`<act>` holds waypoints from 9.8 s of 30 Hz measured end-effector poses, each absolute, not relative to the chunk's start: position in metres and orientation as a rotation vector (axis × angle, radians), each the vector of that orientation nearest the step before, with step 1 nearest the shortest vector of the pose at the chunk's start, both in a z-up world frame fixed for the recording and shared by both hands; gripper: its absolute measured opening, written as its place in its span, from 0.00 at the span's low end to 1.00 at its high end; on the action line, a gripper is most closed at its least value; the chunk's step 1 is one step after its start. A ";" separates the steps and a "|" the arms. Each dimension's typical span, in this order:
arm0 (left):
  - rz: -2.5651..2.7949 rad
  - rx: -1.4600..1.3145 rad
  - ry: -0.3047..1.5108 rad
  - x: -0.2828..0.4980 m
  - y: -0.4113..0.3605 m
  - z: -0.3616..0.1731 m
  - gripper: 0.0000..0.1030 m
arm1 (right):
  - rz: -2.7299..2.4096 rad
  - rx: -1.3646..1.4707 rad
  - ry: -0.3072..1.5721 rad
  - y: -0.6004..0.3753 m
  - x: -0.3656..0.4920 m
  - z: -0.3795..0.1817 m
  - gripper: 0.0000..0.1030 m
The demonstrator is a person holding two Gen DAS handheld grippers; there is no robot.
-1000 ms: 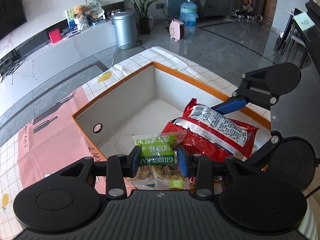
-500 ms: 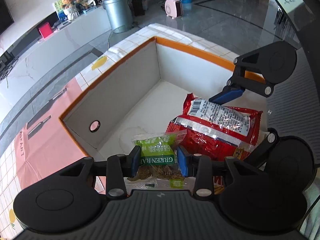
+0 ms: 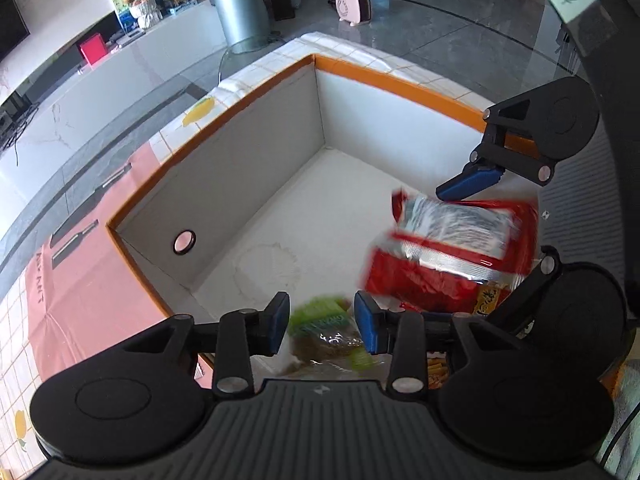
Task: Organize snacks
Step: 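Carry both packets into the orange box and open both tools, then withdraw both tools from the box back toward the table, then grasp the red-wrapped clear packet with the left tool while the right tool grasps the white Amerio bag, then carry both packets over the orange box and open both tools, then withdraw both tools from the box back over the table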
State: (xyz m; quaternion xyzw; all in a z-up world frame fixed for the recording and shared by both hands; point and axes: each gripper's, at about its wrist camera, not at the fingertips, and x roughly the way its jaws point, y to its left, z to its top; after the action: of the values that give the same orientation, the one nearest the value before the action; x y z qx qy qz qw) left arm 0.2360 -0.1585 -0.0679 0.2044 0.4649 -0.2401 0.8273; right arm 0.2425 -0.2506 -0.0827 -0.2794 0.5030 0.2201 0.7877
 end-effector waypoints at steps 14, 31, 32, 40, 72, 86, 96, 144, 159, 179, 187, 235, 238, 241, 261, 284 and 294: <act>-0.503 0.414 0.886 0.211 -0.157 -0.027 0.64 | 0.422 -0.555 1.126 -0.254 0.227 -0.050 0.84; -0.341 0.294 0.773 0.137 -0.094 0.015 0.68 | 0.282 -0.138 1.024 -0.261 0.151 -0.004 0.87; -0.330 0.292 0.764 0.132 -0.091 0.017 0.69 | 0.277 -0.116 1.017 -0.259 0.146 -0.004 0.87; -0.243 0.176 0.748 0.094 -0.053 0.014 0.70 | 0.206 -0.021 0.912 -0.233 0.099 -0.003 0.87; 0.017 -0.104 0.878 0.004 0.094 -0.064 0.70 | 0.257 -0.043 0.868 -0.095 0.025 -0.067 0.76; 0.022 -0.272 0.870 0.049 0.125 -0.080 0.70 | 0.413 -0.121 0.857 -0.045 0.063 -0.086 0.73; 0.063 -0.295 0.876 0.081 0.127 -0.104 0.63 | 0.461 -0.157 0.884 -0.026 0.096 -0.108 0.73; 0.114 -0.478 0.900 0.097 0.162 -0.117 0.69 | 0.435 -0.216 0.950 -0.031 0.114 -0.133 0.49; 0.111 -0.416 0.910 0.090 0.148 -0.108 0.37 | 0.401 -0.192 0.940 -0.046 0.109 -0.127 0.49; -0.036 -0.249 0.805 0.048 0.064 -0.029 0.37 | 0.381 -0.111 0.776 -0.105 0.054 -0.035 0.49; -0.104 -0.182 0.754 0.042 0.022 -0.003 0.37 | 0.337 -0.073 0.696 -0.145 0.034 0.001 0.49; -0.551 0.384 0.875 0.200 -0.139 -0.058 0.37 | 0.250 -0.158 0.973 -0.285 0.209 -0.066 0.49; -0.554 0.407 0.890 0.209 -0.141 -0.063 0.37 | 0.248 -0.180 0.981 -0.282 0.220 -0.072 0.49; -0.560 0.427 0.900 0.216 -0.143 -0.067 0.38 | 0.247 -0.198 0.990 -0.279 0.227 -0.078 0.49; -0.501 0.485 0.897 0.222 -0.147 -0.067 0.51 | 0.240 -0.188 1.067 -0.278 0.237 -0.084 0.63; -0.425 0.373 0.779 0.170 -0.118 -0.005 0.64 | 0.177 -0.221 0.938 -0.269 0.181 -0.019 0.78; -0.287 0.291 0.653 0.122 -0.076 0.022 0.64 | 0.137 -0.140 0.770 -0.246 0.127 0.020 0.78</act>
State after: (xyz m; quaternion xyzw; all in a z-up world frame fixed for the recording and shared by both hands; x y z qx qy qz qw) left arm 0.1220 -0.0759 0.0221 0.1419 0.3187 -0.1397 0.9267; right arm 0.1273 -0.2465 0.0198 -0.0680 0.3752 0.0667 0.9221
